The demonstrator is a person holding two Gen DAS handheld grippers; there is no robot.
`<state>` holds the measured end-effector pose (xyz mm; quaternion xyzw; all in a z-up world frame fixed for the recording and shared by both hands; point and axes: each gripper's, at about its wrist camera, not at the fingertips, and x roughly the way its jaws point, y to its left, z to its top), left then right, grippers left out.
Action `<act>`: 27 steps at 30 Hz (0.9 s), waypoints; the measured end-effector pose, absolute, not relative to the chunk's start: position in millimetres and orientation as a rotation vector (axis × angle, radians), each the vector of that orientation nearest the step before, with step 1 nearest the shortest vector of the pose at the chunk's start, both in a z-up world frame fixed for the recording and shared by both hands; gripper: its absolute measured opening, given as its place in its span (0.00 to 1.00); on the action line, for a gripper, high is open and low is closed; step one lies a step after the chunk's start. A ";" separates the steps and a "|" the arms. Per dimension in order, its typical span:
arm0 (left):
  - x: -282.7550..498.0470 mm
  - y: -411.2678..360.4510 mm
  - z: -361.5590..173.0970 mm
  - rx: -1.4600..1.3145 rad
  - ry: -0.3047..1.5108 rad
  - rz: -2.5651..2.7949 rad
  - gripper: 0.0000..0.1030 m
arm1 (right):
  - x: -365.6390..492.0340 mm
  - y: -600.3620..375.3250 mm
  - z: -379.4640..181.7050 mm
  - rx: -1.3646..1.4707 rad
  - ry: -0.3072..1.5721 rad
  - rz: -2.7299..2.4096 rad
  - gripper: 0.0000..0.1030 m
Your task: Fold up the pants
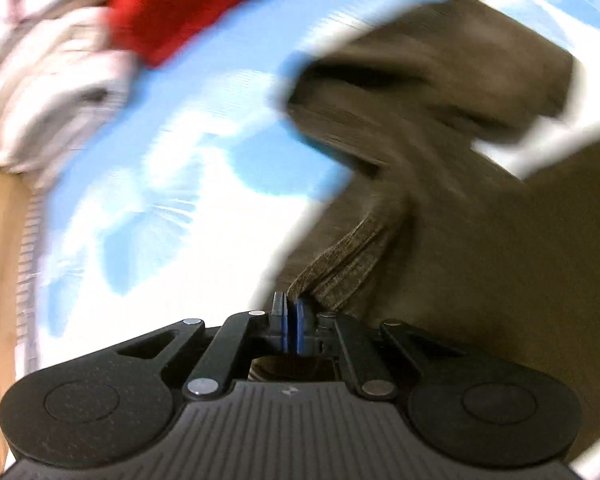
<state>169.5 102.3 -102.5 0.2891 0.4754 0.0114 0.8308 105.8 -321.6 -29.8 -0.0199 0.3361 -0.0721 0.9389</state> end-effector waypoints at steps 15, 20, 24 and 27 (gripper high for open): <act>193.4 145.9 -64.4 0.218 0.895 0.272 0.10 | 162.3 -211.7 -59.5 -0.153 0.786 0.146 0.39; 202.3 140.0 -84.1 0.117 0.979 0.235 0.18 | 170.5 -158.4 -90.9 -0.374 0.808 0.255 0.42; 204.2 143.3 -87.4 0.101 0.989 0.249 0.19 | 167.4 -121.2 -110.8 -0.550 0.766 0.359 0.49; 205.4 145.2 -89.5 0.094 1.000 0.249 0.19 | 163.0 -96.2 -131.9 -0.727 0.749 0.416 0.49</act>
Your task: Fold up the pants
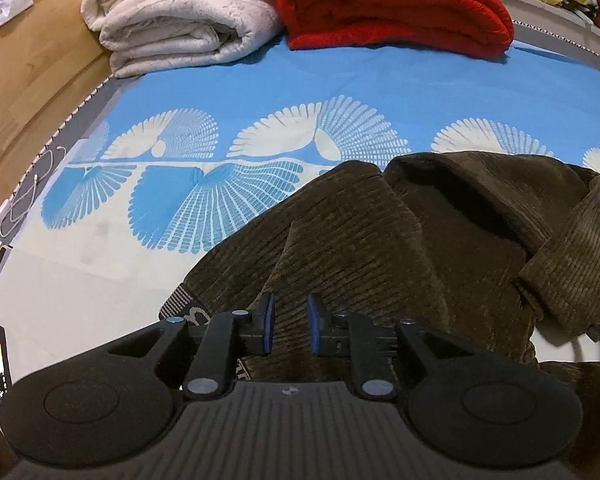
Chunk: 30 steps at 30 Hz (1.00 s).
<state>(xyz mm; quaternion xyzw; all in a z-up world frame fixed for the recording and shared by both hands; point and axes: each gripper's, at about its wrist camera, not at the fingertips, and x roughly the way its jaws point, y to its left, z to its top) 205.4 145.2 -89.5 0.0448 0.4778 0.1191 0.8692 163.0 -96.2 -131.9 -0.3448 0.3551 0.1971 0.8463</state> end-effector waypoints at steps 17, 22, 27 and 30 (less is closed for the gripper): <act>213.3 147.2 -91.5 0.084 1.016 0.255 0.19 | 185.9 -186.7 -57.6 -0.158 0.597 0.313 0.06; 213.0 123.7 -85.3 0.092 0.974 0.186 0.19 | 162.1 -285.7 -10.1 0.253 0.439 0.207 0.06; 212.0 75.2 -82.0 0.095 0.942 0.005 0.19 | 128.3 -349.3 11.8 0.445 0.329 0.138 0.06; 211.2 46.3 -81.0 0.097 0.919 -0.051 0.19 | 95.7 -375.6 26.3 0.513 0.240 0.116 0.05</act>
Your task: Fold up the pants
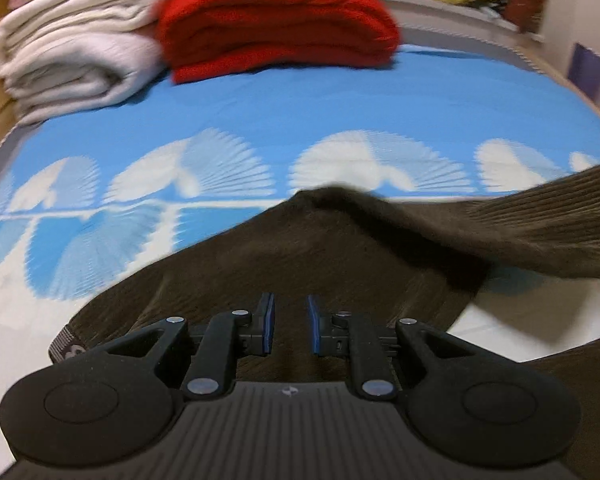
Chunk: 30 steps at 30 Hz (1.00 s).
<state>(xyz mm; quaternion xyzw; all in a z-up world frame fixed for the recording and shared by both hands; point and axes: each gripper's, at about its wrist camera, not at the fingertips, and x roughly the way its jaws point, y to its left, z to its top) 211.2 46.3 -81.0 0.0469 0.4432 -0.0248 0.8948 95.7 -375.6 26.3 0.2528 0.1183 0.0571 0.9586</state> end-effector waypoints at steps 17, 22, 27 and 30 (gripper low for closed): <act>208.7 -48.6 -108.4 0.212 0.942 -0.250 0.19 | 135.8 -549.1 -84.0 0.885 0.429 -0.518 0.12; 216.0 -52.9 -120.2 0.173 0.996 -0.297 0.19 | 140.7 -557.5 -120.9 0.835 0.581 -0.470 0.18; 217.2 -73.9 -144.5 0.202 1.078 -0.404 0.19 | 145.2 -550.7 -154.3 0.785 0.728 -0.434 0.23; 216.0 -85.9 -156.8 0.226 1.100 -0.459 0.22 | 145.5 -546.2 -164.6 0.776 0.761 -0.437 0.25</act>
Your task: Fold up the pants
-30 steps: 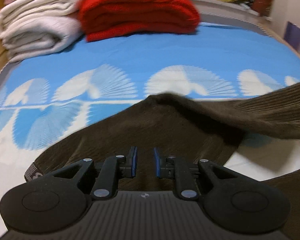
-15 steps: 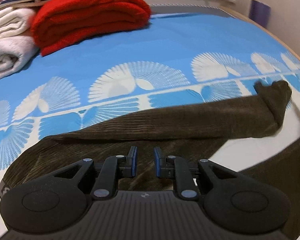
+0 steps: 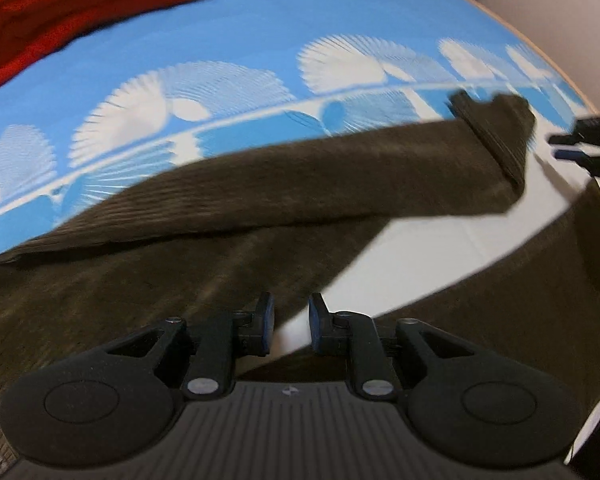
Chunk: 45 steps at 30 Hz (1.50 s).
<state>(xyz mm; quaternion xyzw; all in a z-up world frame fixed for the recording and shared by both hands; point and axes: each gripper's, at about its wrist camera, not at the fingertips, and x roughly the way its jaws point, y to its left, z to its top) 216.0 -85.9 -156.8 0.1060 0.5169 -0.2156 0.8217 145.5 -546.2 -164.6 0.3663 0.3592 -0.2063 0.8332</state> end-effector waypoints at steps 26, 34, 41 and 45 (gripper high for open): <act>247.0 -135.6 -196.4 0.353 1.032 -0.527 0.09 | 219.0 -553.8 -186.5 0.781 0.775 -0.557 0.11; 241.4 -103.1 -157.5 0.244 0.966 -0.645 0.09 | 216.7 -558.5 -114.3 0.940 0.632 -0.607 0.08; 222.5 -114.8 -177.8 0.390 1.023 -0.707 0.09 | 187.6 -565.1 -164.2 0.966 0.804 -0.674 0.08; 215.4 -119.2 -172.2 0.423 1.013 -0.759 0.09 | 178.4 -570.5 -148.5 0.961 0.790 -0.613 0.08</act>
